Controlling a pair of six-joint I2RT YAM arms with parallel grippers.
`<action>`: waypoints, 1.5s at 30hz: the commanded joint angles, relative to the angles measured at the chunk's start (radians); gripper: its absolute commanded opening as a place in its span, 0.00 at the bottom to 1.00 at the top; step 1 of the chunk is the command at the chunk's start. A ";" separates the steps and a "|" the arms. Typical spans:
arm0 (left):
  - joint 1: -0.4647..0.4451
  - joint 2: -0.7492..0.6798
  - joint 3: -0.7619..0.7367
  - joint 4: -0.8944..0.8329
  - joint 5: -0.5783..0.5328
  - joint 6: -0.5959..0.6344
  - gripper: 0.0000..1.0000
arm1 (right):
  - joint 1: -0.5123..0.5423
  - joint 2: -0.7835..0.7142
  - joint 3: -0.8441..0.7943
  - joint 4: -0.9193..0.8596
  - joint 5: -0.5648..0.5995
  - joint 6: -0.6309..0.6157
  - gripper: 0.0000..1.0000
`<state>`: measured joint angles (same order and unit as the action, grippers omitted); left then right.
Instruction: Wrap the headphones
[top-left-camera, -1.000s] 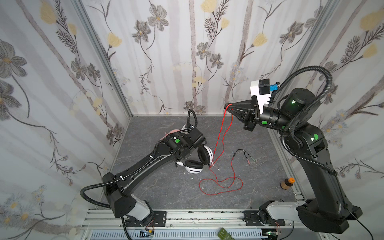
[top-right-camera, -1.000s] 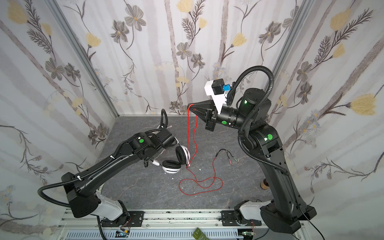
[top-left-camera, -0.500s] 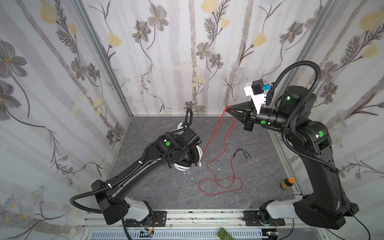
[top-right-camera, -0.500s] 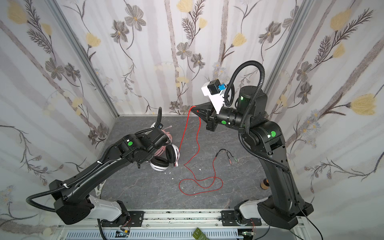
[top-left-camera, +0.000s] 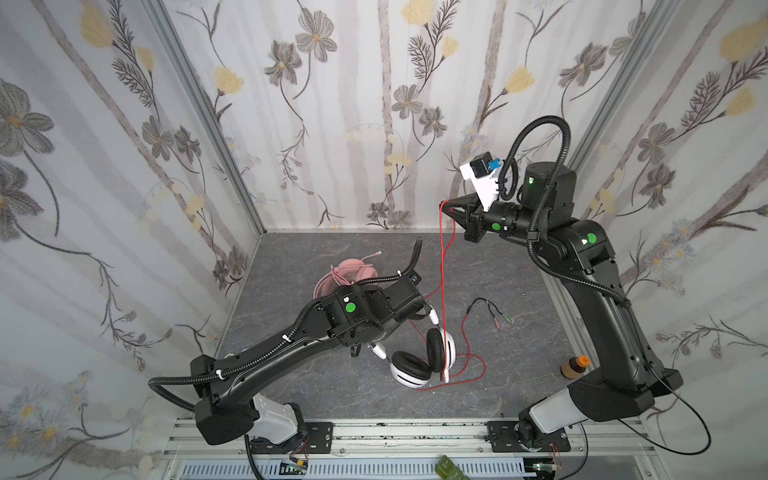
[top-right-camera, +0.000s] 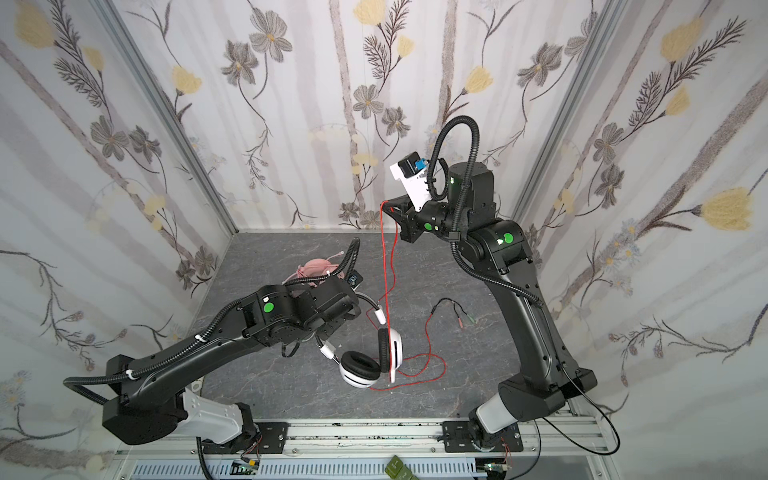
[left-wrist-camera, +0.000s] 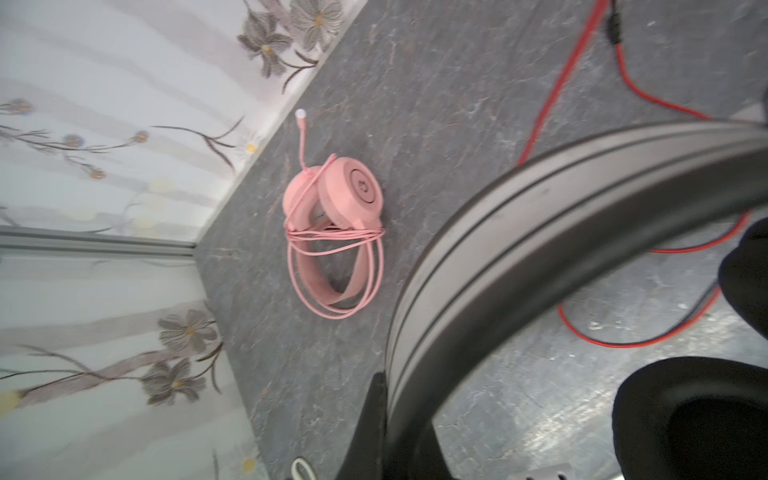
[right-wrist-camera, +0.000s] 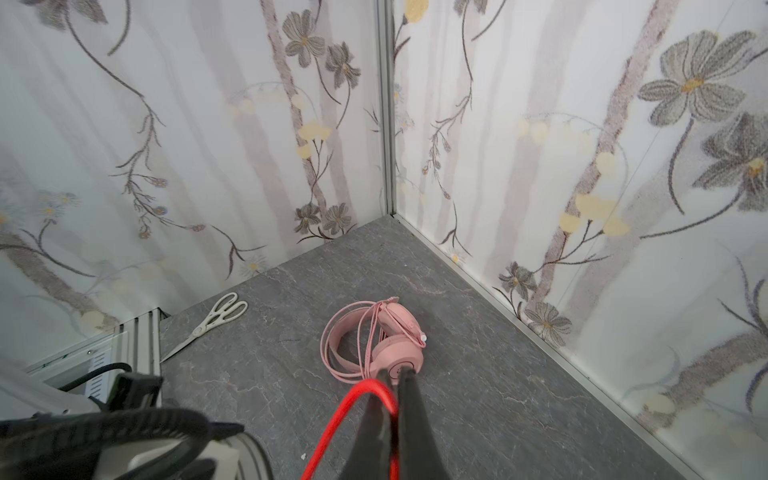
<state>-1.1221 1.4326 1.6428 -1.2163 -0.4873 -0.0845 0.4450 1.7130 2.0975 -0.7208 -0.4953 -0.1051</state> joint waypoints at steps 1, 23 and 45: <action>-0.005 -0.024 0.013 0.062 0.162 -0.093 0.00 | -0.024 0.030 -0.013 0.050 0.008 0.017 0.00; 0.208 -0.205 0.133 0.222 0.443 -0.304 0.00 | -0.112 -0.107 -0.816 0.554 -0.268 0.223 0.00; 0.599 -0.037 0.132 0.331 0.580 -0.583 0.00 | -0.049 -0.290 -1.398 1.042 -0.277 0.404 0.67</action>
<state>-0.5385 1.3960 1.7630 -0.9554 0.0555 -0.6365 0.3931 1.4151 0.7307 0.2642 -0.8059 0.3119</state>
